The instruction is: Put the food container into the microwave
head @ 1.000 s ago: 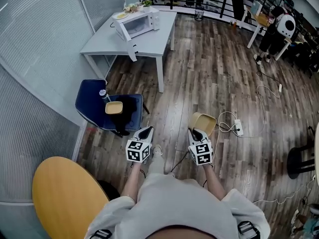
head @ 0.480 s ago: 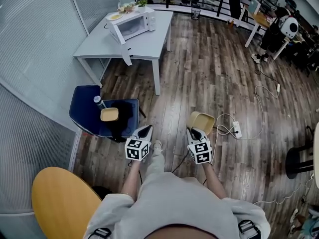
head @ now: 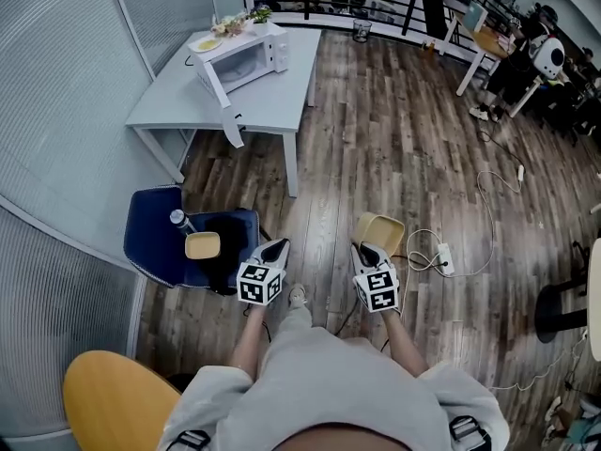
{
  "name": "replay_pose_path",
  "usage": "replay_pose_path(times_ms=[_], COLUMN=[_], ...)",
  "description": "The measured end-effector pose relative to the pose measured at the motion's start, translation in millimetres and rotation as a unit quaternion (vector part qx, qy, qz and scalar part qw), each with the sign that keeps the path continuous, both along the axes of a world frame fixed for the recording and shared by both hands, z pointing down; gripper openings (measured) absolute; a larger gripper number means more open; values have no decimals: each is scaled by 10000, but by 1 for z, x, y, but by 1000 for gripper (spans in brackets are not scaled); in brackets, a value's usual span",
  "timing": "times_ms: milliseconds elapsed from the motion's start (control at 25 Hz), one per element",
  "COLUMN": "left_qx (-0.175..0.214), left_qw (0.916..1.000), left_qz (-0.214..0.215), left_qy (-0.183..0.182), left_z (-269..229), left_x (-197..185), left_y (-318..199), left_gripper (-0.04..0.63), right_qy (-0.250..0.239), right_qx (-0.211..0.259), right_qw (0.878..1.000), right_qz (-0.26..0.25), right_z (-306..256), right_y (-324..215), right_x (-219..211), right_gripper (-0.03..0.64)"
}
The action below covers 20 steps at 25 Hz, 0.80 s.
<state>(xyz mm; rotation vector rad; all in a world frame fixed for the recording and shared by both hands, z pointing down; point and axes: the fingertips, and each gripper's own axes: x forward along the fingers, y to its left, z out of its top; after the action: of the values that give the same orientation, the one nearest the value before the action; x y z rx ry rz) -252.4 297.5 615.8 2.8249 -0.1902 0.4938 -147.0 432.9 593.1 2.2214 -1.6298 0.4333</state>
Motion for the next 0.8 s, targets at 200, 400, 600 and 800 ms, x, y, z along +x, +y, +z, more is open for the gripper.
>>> replay_pose_path(times_ms=[200, 400, 600, 800], left_qx=[-23, -86, -93, -95], left_qw=[10000, 9999, 9998, 9997], left_qz=[67, 89, 161, 221], left_qy=[11, 26, 52, 77], left_z=[-4, -9, -14, -14], left_x=[27, 53, 82, 104], left_y=[-45, -87, -121, -152], left_gripper=[11, 11, 11, 11], right_qy=[25, 42, 103, 145], right_qx=[65, 64, 80, 90], right_qw=[9999, 9999, 9998, 9996], right_qz=[84, 143, 161, 220], right_z=[-8, -17, -24, -24], right_y=[-46, -87, -124, -154], right_x=[27, 52, 77, 98], right_gripper=[23, 23, 23, 23])
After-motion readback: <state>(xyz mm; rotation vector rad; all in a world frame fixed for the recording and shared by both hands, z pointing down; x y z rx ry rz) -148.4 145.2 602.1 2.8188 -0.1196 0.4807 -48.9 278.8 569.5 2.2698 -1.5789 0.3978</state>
